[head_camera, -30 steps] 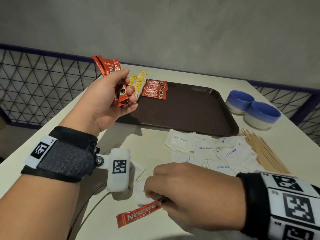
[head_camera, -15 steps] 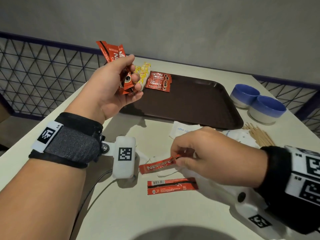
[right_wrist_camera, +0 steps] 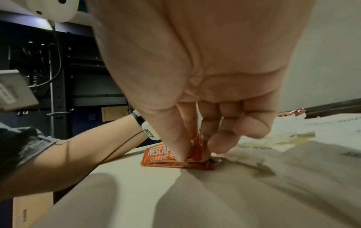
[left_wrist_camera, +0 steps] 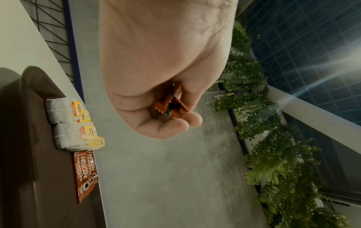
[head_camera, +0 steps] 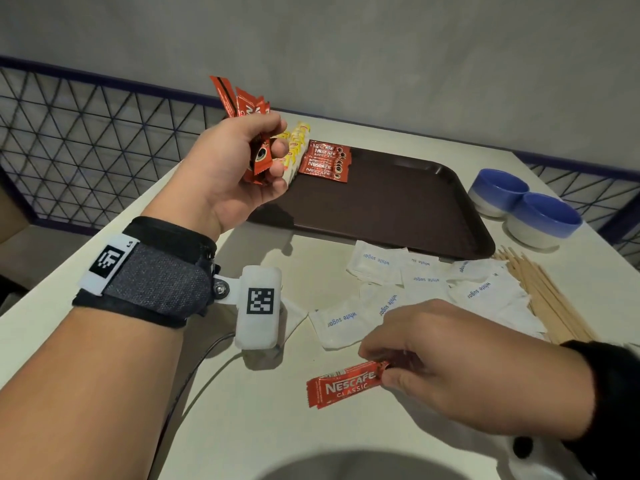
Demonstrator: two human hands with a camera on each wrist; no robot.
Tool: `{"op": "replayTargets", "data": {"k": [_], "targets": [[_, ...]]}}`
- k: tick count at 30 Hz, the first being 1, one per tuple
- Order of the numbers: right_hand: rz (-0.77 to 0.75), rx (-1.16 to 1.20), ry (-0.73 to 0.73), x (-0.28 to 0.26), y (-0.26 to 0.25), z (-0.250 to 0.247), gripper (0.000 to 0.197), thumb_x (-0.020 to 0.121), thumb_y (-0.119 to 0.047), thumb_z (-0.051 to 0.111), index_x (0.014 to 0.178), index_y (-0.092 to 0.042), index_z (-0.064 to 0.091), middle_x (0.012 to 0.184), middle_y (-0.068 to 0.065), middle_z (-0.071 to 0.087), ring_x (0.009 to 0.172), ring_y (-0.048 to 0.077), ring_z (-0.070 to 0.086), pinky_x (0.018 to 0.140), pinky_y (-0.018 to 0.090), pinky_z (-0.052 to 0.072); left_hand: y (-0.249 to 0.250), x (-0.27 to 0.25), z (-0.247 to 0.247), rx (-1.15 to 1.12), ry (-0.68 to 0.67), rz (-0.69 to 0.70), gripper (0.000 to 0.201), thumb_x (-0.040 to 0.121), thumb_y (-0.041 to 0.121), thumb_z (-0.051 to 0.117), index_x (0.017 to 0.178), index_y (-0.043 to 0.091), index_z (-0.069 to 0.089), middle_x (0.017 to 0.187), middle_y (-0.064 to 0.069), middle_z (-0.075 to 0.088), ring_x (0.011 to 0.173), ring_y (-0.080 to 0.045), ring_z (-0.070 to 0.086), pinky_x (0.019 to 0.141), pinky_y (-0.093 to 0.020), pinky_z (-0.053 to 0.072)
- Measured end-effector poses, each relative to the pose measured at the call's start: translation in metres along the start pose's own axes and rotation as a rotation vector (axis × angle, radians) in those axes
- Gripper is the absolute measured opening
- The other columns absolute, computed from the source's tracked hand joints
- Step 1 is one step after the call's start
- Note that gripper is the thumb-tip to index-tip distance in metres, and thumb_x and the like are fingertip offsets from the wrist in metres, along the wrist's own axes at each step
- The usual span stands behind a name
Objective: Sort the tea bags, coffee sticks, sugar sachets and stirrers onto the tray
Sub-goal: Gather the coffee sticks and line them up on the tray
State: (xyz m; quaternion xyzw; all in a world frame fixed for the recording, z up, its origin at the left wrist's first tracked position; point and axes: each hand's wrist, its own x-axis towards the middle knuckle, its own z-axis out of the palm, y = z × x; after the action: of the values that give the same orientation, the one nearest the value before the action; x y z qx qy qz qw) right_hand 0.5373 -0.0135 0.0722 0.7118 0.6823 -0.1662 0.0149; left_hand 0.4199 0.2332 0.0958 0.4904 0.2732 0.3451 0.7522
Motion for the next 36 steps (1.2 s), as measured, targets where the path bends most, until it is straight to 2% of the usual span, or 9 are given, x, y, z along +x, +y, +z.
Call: {"op": "replayTargets", "data": {"k": [5,10,13,16,21,23,28,33,36], "targets": [[-0.029,-0.072,0.018,-0.003,-0.007,0.003,0.018,0.097,-0.047,0.056,0.109,-0.034,0.058,0.102,-0.015,0.043,0.102,0.005,0.040,0.090,0.026,0.041,0.000,0.003,0.000,-0.024,-0.020,-0.024,0.029,0.098,0.029,0.060,0.073,0.023,0.048,0.058,0.006,0.040,0.049,-0.011,0.038,0.047,-0.023,0.040],[0.017,0.012,0.014,0.006,-0.003,-0.007,0.019,0.088,-0.045,0.070,0.099,-0.031,0.063,0.090,-0.016,0.058,0.093,0.003,0.051,0.082,0.027,0.047,-0.001,0.003,0.000,0.003,-0.063,0.004,0.048,0.095,0.033,0.068,0.056,0.026,0.042,0.052,0.007,0.031,0.047,-0.010,0.033,0.046,-0.023,0.037],[0.042,0.244,0.079,0.015,-0.004,-0.024,0.013,0.083,-0.040,0.080,0.088,-0.031,0.073,0.080,-0.018,0.069,0.080,0.001,0.062,0.071,0.021,0.050,-0.002,0.003,0.001,0.019,-0.077,0.009,0.049,0.096,0.037,0.068,0.058,0.027,0.037,0.056,0.006,0.034,0.049,-0.010,0.037,0.046,-0.022,0.037],[0.036,0.399,0.203,0.027,-0.002,-0.036,0.009,0.082,-0.033,0.083,0.081,-0.029,0.074,0.078,-0.014,0.070,0.071,0.006,0.064,0.067,0.024,0.053,-0.002,0.003,0.002,0.028,-0.077,0.004,0.048,0.096,0.038,0.067,0.060,0.028,0.037,0.057,0.006,0.035,0.050,-0.009,0.038,0.045,-0.020,0.036],[0.131,0.327,0.355,0.046,0.012,-0.037,0.011,0.083,-0.035,0.081,0.088,-0.037,0.072,0.083,-0.022,0.066,0.071,0.002,0.064,0.062,0.024,0.052,-0.002,0.006,0.000,0.000,-0.056,-0.020,0.050,0.096,0.038,0.066,0.057,0.028,0.038,0.058,0.007,0.033,0.049,-0.008,0.032,0.041,-0.019,0.032],[0.079,0.309,0.301,0.043,0.010,-0.040,0.023,0.081,-0.038,0.081,0.101,-0.042,0.070,0.089,-0.025,0.064,0.078,0.001,0.062,0.065,0.021,0.050,0.000,0.007,-0.001,-0.011,-0.051,-0.023,0.051,0.097,0.038,0.066,0.057,0.027,0.037,0.058,0.007,0.031,0.049,-0.007,0.030,0.041,-0.019,0.030],[-0.197,-0.013,-0.194,0.034,-0.016,-0.025,0.040,0.085,-0.041,0.077,0.121,-0.031,0.063,0.095,-0.013,0.065,0.092,0.005,0.057,0.082,0.030,0.049,0.003,0.005,-0.003,-0.011,-0.068,-0.016,0.049,0.098,0.040,0.064,0.061,0.028,0.033,0.058,0.008,0.025,0.045,-0.007,0.025,0.042,-0.019,0.023],[-0.249,-0.182,-0.159,0.031,-0.018,-0.009,0.020,0.090,-0.044,0.068,0.105,-0.031,0.062,0.098,-0.011,0.053,0.101,0.008,0.048,0.088,0.035,0.046,0.004,0.001,-0.003,-0.019,-0.147,-0.030,0.046,0.097,0.043,0.064,0.063,0.027,0.037,0.057,0.009,0.021,0.045,-0.007,0.019,0.038,-0.020,0.020],[-0.202,-0.147,-0.134,0.033,-0.014,-0.018,0.023,0.086,-0.048,0.072,0.100,-0.031,0.066,0.096,-0.013,0.050,0.097,0.004,0.047,0.086,0.032,0.046,0.006,0.000,-0.003,-0.028,-0.146,-0.022,0.044,0.097,0.043,0.065,0.065,0.027,0.039,0.059,0.009,0.021,0.044,-0.007,0.020,0.038,-0.019,0.021]]}}
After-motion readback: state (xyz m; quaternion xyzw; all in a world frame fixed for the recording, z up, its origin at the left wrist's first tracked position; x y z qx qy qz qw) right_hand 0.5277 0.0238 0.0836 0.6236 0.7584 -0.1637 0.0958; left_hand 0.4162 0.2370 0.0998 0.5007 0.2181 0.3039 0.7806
